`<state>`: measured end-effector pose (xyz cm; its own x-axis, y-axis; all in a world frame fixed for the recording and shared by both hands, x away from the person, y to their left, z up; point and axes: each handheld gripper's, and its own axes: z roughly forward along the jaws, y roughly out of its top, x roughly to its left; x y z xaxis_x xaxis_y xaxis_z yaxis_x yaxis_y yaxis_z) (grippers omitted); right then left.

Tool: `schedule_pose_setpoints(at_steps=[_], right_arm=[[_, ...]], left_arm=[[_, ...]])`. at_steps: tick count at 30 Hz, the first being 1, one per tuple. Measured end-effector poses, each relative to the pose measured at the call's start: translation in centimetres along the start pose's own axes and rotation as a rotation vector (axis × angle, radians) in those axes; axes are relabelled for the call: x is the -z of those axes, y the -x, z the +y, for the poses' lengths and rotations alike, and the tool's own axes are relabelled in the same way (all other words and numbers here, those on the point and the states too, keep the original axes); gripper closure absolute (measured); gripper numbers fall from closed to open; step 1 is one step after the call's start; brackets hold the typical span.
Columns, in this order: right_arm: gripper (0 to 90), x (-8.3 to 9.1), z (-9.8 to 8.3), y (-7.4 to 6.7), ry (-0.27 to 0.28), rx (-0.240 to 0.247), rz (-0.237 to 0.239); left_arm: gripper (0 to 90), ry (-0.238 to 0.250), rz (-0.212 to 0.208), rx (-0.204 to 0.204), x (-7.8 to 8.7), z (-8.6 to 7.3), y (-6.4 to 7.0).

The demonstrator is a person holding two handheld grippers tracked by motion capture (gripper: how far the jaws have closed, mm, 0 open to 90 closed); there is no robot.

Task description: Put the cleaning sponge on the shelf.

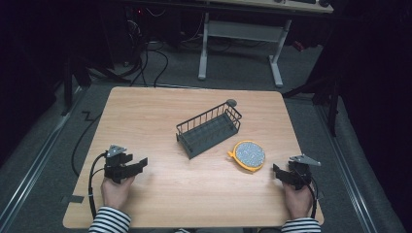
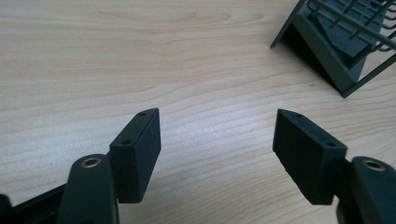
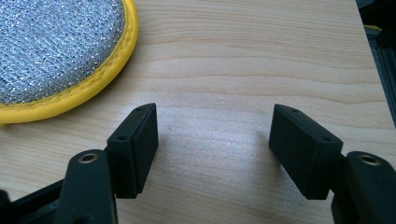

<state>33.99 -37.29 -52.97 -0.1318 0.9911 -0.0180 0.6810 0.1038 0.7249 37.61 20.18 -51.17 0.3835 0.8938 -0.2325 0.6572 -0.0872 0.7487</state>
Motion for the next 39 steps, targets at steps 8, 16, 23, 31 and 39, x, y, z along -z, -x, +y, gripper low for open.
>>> schedule_pose_setpoints(at_steps=[8, 16, 23, 31, 39], right_arm=[[33.0, 0.0, 0.0, 0.0, 0.000, 0.001, 0.001], [33.1, 0.0, 0.0, 0.0, -0.001, 0.001, 0.002], [33.1, 0.0, 0.0, 0.0, 0.001, 0.000, 0.003], [35.5, 0.0, 0.0, -0.2, 0.003, 0.017, 0.016], [40.8, 0.2, 0.5, 0.2, -0.029, -0.016, 0.049]], left_arm=[[33.7, -0.010, 0.067, -0.035, -0.9, -0.6, -0.2], [34.3, -0.021, 0.104, -0.046, -1.8, -0.8, -0.3], [34.6, -0.019, 0.120, -0.049, -2.5, -0.9, -0.4], [33.7, -0.031, 0.181, -0.140, -2.7, -1.1, 0.3], [32.1, -0.032, 0.179, -0.138, -2.7, -1.1, 0.3]])
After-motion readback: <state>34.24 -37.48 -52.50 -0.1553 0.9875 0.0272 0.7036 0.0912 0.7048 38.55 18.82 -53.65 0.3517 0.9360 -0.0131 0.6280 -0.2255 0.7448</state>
